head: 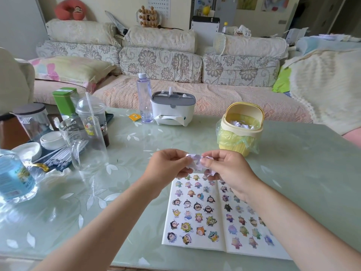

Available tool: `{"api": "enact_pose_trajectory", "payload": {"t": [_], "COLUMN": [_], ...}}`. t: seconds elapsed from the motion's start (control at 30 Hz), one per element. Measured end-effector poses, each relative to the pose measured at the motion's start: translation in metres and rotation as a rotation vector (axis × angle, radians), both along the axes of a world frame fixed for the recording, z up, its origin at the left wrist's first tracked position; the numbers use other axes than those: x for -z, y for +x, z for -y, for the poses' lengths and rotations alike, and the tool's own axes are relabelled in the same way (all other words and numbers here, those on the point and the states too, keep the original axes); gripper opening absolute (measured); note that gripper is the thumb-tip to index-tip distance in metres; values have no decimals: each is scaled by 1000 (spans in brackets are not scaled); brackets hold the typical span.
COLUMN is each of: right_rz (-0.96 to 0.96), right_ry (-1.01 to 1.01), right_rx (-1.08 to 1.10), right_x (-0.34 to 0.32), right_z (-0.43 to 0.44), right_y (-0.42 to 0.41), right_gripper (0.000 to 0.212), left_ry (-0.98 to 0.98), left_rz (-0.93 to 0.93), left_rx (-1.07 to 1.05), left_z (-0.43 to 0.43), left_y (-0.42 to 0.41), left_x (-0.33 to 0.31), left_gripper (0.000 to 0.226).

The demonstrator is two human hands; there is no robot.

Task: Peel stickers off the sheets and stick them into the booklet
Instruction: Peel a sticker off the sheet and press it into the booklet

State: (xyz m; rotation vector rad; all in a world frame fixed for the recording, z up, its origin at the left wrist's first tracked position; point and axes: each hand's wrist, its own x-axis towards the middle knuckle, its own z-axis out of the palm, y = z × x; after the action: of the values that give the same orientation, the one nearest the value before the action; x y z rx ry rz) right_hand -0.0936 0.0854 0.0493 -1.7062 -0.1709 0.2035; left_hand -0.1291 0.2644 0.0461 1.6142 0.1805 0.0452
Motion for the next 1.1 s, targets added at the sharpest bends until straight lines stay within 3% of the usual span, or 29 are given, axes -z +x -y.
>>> {"api": "enact_pose_trajectory", "payload": {"t": [0.2,0.27,0.53,0.67,0.77,0.87,0.97,1.1], "right_rz": [383,517,892,980,890,563,358,113], "right_ry": [-349,-425,-551,-638,-531,-312,-36,57], "right_rx": [137,151,115,-38,-101,-56,79,85], "right_x": [6,7,13,19,19,13,8,5], "right_z": [4,2,-5,-6,-6,-1,6,18], "right_y": [2,-3,-14,-15,-20,-19,-9,-2], "right_gripper": [12,17,49,64,65,65,46,34], "left_ry": [520,605,-123,-137,-64,-72,-95,-30], "left_rz": [159,146,-96,-78,-58,-49,-42,0], "left_rx": [107,88,-50,-45,-57,-74,-82,-45], "left_z": [6,9,19,17,17,18,21,30], "left_y": [-3,-4,-4,0,1,3,4,4], "left_x": [3,3,-5,-5,-2,-5,-8,-7], "left_gripper": [13,20,12,24,22,17,13,13]}}
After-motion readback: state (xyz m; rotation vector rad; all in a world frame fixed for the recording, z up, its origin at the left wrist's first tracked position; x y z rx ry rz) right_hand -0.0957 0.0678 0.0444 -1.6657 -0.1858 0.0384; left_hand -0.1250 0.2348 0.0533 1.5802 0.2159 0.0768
